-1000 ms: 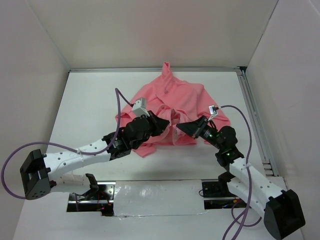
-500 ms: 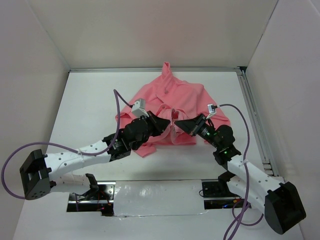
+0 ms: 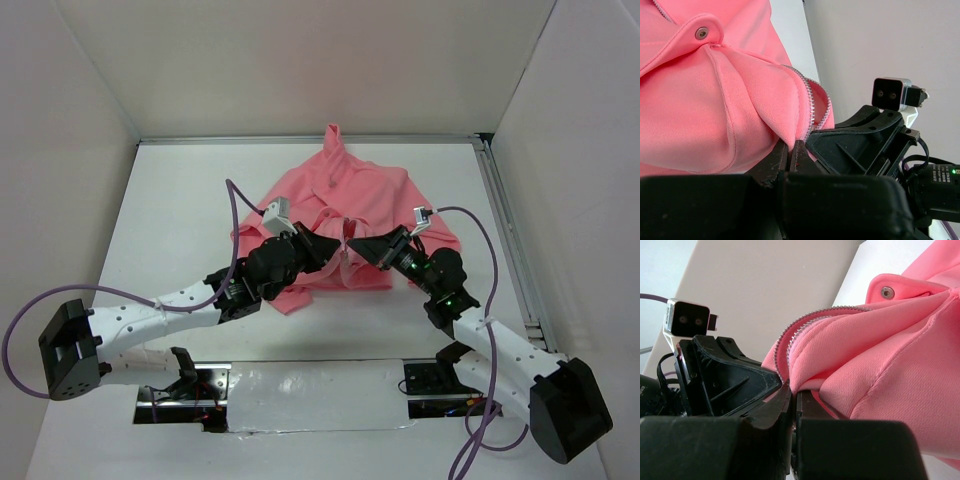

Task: Zip up the jacket

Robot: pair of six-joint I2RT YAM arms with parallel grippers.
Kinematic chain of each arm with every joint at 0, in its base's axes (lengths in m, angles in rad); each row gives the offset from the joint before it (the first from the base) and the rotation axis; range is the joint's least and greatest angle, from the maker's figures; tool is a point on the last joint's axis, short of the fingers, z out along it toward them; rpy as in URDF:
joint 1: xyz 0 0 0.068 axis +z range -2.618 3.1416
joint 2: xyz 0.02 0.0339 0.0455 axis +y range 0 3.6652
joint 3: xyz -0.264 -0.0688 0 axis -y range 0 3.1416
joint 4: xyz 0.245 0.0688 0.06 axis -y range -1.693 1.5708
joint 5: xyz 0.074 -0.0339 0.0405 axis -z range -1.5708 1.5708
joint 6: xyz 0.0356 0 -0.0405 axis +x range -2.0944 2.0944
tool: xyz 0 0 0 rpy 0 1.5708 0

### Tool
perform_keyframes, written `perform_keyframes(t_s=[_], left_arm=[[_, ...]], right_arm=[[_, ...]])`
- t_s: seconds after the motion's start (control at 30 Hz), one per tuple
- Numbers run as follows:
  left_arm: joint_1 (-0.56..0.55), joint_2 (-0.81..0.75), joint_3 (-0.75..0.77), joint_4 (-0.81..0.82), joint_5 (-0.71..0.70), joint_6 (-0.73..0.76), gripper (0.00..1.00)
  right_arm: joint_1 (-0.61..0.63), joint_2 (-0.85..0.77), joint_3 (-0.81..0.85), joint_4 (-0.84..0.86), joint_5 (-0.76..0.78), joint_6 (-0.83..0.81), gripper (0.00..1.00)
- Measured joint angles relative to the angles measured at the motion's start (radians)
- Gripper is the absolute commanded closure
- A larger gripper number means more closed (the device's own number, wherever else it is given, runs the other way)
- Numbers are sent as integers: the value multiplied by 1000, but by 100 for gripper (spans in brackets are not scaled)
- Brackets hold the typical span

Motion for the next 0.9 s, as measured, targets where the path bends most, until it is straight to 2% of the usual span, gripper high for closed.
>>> perform_keyframes(t_s=[0.9], left_arm=[[-1,0,-4,-6,-5,-49,100]], right_arm=[[6,32,6,18,29,22,100]])
